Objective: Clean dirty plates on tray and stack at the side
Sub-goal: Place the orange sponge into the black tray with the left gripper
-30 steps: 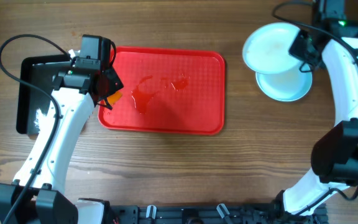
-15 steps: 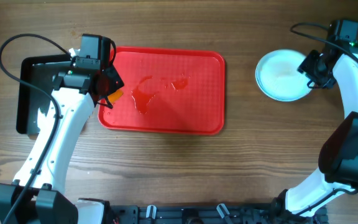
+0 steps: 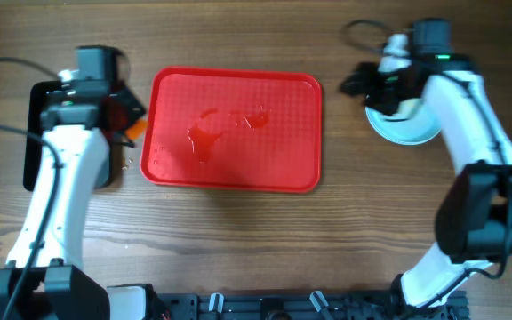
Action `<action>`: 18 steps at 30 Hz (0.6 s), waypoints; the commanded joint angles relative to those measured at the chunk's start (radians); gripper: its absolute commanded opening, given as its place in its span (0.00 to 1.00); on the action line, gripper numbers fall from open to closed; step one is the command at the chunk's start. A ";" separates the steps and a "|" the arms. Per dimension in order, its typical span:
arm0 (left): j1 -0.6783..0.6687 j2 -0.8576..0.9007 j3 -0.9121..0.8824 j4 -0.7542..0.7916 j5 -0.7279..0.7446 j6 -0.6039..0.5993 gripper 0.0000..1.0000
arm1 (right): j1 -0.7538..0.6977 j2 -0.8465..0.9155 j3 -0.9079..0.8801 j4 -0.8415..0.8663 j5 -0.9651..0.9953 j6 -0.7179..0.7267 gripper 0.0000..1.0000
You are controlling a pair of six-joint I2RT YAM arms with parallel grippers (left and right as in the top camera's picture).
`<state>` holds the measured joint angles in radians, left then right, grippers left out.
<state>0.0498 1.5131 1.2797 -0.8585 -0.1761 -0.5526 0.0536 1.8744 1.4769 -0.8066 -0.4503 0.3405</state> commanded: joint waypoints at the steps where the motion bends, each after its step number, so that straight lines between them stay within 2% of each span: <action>1: 0.160 0.008 -0.013 0.021 -0.008 -0.010 0.04 | 0.166 -0.017 -0.003 0.033 0.146 -0.018 0.79; 2: 0.202 0.008 -0.020 0.038 -0.008 -0.010 0.04 | 0.218 -0.016 -0.003 0.050 0.182 -0.008 0.97; 3: 0.228 0.008 -0.026 0.051 -0.008 -0.010 0.04 | 0.249 -0.015 -0.003 0.061 0.206 0.007 1.00; 9: 0.373 0.020 -0.106 0.211 -0.006 -0.010 0.04 | 0.458 -0.014 -0.006 0.148 0.320 0.118 1.00; 14: 0.397 0.079 -0.154 0.287 0.008 -0.010 0.04 | 0.582 -0.014 -0.006 0.216 0.444 0.208 1.00; 17: 0.395 0.142 -0.154 0.308 0.011 -0.010 0.16 | 0.631 -0.014 -0.006 0.233 0.513 0.240 1.00; 18: 0.395 0.167 -0.154 0.315 0.011 -0.010 0.24 | 0.646 -0.014 -0.006 0.236 0.532 0.240 1.00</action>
<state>0.4461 1.6077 1.1404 -0.5625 -0.1764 -0.5621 0.6682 1.8744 1.4765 -0.5808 -0.0505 0.5194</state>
